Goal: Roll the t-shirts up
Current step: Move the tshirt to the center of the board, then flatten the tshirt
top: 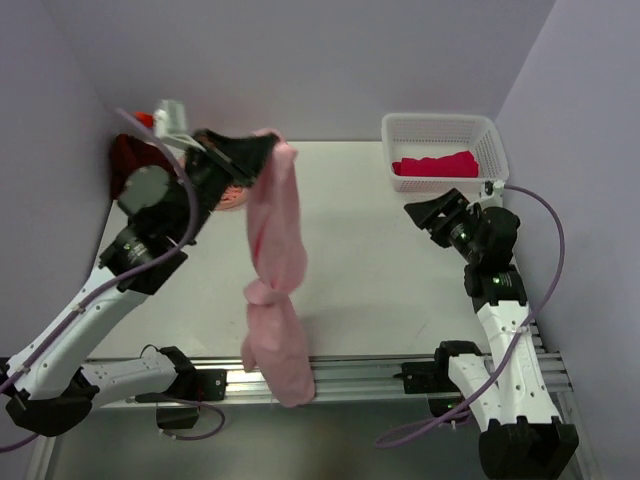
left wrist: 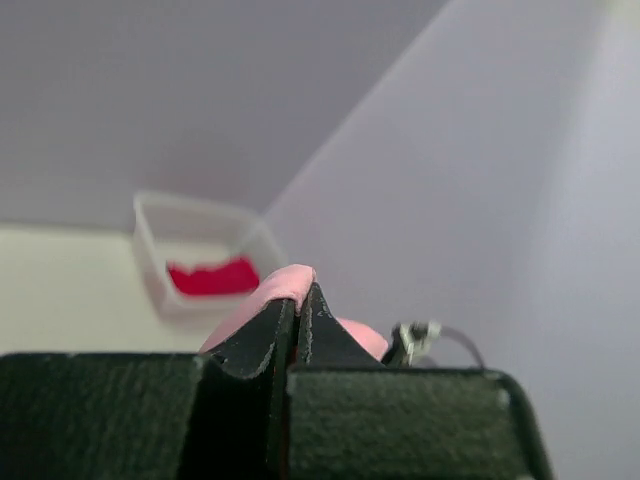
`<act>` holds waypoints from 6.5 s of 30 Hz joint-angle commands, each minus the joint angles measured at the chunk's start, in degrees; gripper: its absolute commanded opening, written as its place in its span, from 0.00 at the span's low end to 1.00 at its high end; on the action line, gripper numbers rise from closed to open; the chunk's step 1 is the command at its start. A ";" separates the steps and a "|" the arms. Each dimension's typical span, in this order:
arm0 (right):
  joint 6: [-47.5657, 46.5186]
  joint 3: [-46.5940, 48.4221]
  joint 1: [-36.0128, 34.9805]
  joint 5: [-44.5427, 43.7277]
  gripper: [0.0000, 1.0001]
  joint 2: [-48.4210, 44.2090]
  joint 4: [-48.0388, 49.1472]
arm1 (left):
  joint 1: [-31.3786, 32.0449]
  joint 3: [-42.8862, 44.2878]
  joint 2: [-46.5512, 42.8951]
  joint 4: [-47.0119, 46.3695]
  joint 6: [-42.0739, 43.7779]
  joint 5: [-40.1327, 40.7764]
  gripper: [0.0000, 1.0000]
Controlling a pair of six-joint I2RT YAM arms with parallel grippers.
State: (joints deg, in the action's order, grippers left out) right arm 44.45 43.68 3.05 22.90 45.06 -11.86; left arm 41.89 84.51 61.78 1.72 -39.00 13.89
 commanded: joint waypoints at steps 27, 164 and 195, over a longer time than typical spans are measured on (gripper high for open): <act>-2.70 -10.72 -2.52 3.91 0.74 -9.37 -2.12 | -9.71 1.26 38.66 21.48 4.28 -9.05 0.57; -14.12 13.01 -48.39 -20.08 0.49 30.95 5.52 | -30.02 -17.27 4.93 20.44 13.87 -0.45 0.00; -10.78 37.79 -56.84 -19.20 0.44 75.17 11.17 | -30.90 -22.72 6.07 21.93 12.29 6.15 0.00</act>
State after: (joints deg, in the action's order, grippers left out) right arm 33.95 77.47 -53.28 5.04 118.19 -0.10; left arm 11.31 61.30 68.10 24.71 -26.41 18.61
